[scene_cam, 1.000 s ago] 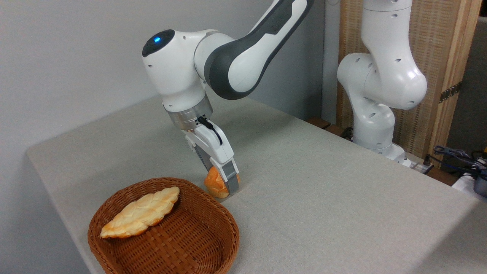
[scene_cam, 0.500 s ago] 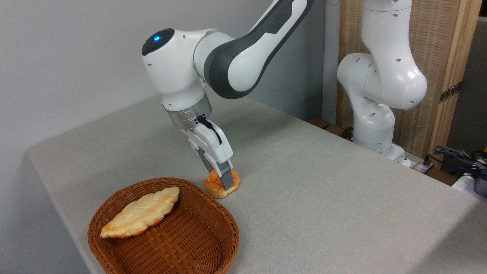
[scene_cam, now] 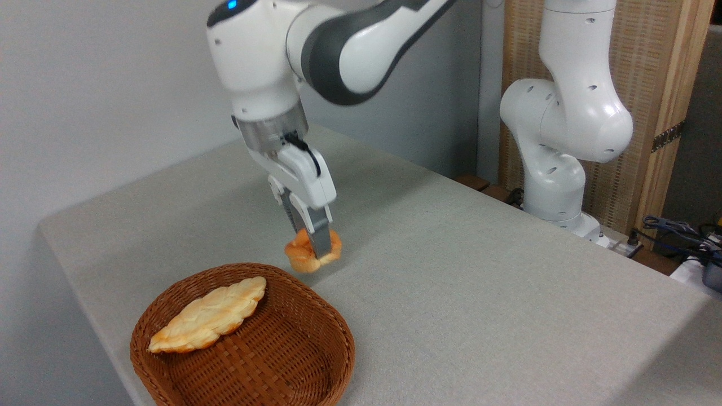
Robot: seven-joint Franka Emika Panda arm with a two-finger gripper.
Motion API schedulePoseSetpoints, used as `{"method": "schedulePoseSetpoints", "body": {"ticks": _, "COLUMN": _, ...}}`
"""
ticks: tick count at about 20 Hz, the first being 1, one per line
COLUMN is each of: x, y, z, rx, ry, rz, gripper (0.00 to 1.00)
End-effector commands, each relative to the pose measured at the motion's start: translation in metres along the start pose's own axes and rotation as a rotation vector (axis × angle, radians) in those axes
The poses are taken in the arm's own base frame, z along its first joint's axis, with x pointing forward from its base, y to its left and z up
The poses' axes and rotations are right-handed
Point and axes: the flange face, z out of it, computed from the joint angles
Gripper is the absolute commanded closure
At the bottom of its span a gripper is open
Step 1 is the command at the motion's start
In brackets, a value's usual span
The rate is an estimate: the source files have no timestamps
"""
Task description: Put bread into the basket
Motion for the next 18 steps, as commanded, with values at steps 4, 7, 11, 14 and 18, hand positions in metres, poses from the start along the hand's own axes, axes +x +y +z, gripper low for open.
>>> {"method": "schedulePoseSetpoints", "body": {"ticks": 4, "x": 0.0, "y": -0.024, "z": -0.055, "rx": 0.079, "ry": 0.124, "rz": 0.023, "gripper": 0.53}}
{"method": "schedulePoseSetpoints", "body": {"ticks": 7, "x": -0.004, "y": -0.051, "z": -0.053, "rx": 0.123, "ry": 0.19, "rz": -0.019, "gripper": 0.48}}
{"method": "schedulePoseSetpoints", "body": {"ticks": 11, "x": 0.001, "y": -0.068, "z": -0.045, "rx": 0.174, "ry": 0.231, "rz": -0.027, "gripper": 0.19}}
{"method": "schedulePoseSetpoints", "body": {"ticks": 14, "x": -0.002, "y": -0.078, "z": -0.035, "rx": 0.172, "ry": 0.224, "rz": -0.044, "gripper": 0.0}}
{"method": "schedulePoseSetpoints", "body": {"ticks": 18, "x": -0.002, "y": -0.081, "z": -0.032, "rx": 0.169, "ry": 0.222, "rz": -0.049, "gripper": 0.0}}
